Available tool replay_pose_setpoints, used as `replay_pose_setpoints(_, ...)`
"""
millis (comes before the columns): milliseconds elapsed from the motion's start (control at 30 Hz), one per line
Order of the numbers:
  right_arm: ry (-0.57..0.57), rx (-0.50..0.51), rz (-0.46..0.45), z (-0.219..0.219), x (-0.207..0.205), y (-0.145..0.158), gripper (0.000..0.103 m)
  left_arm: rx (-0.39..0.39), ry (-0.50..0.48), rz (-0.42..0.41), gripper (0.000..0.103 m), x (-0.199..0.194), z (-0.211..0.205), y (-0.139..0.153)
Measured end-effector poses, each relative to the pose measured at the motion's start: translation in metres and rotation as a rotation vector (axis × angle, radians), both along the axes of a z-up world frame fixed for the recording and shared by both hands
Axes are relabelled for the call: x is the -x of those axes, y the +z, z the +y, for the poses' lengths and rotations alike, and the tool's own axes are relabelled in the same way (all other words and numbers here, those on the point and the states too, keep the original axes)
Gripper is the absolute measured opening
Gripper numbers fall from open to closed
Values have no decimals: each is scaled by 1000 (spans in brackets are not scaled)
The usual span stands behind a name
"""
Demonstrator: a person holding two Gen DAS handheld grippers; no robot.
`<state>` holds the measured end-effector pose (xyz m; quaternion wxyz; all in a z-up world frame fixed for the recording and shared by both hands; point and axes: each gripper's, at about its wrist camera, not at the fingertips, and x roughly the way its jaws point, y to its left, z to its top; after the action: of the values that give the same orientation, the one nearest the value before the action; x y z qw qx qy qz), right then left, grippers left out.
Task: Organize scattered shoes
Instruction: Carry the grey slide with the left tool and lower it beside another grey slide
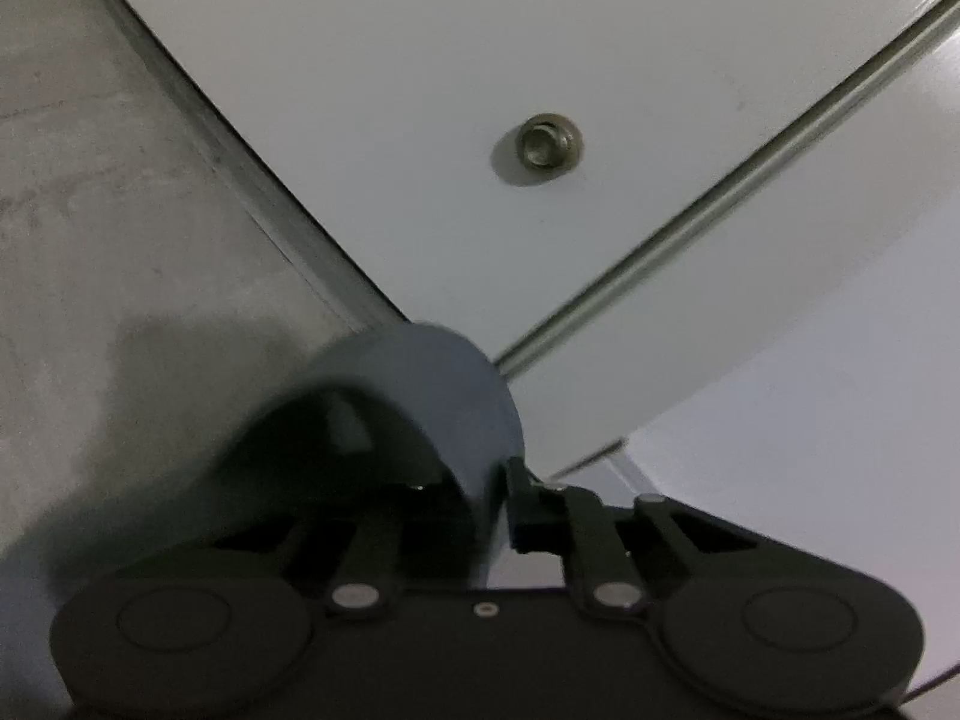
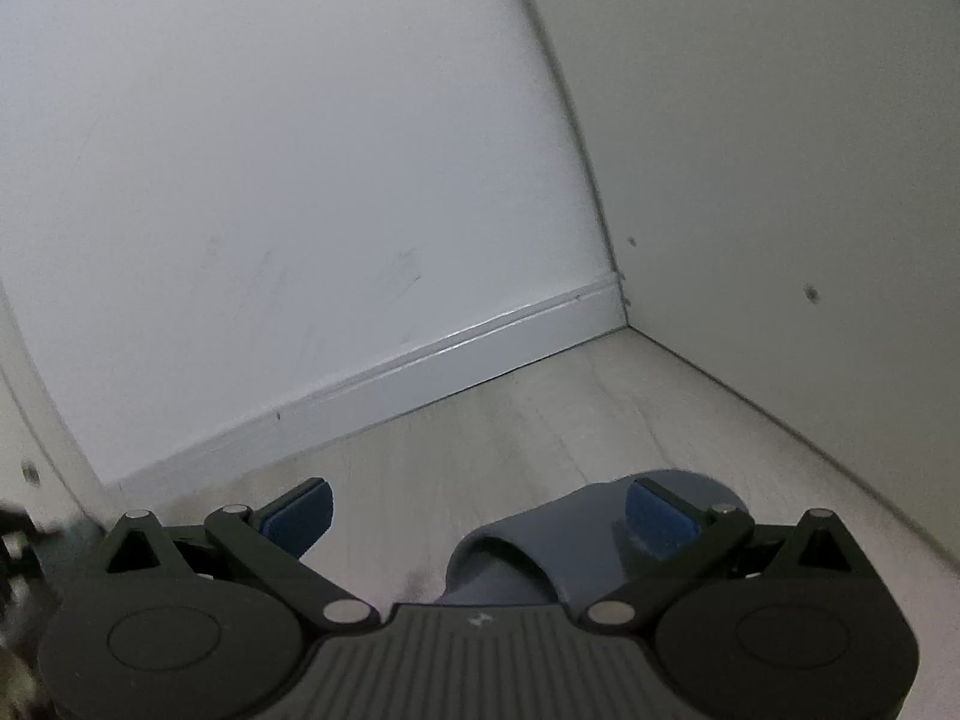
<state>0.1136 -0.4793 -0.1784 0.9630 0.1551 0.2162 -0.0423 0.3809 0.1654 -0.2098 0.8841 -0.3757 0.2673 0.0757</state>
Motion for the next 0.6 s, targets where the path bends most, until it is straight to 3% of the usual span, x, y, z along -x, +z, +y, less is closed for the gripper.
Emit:
replay_pose_setpoints(100,18,18,-20,3,5,4,103,-21,11,9,6,9,-6,3)
replay_pose_setpoints(233,-19,-35,-50,-8,10,10,103,-4,53,4,5,30,-4,9)
replay_pose_setpoints(500,-138,-300,-96,-47,28,6,103,-20,63,15,7,24,5,3)
replay_pose_setpoints(600,-175,-366,-100,-57,28,2,103,49,72,-4,7,23,15,-6)
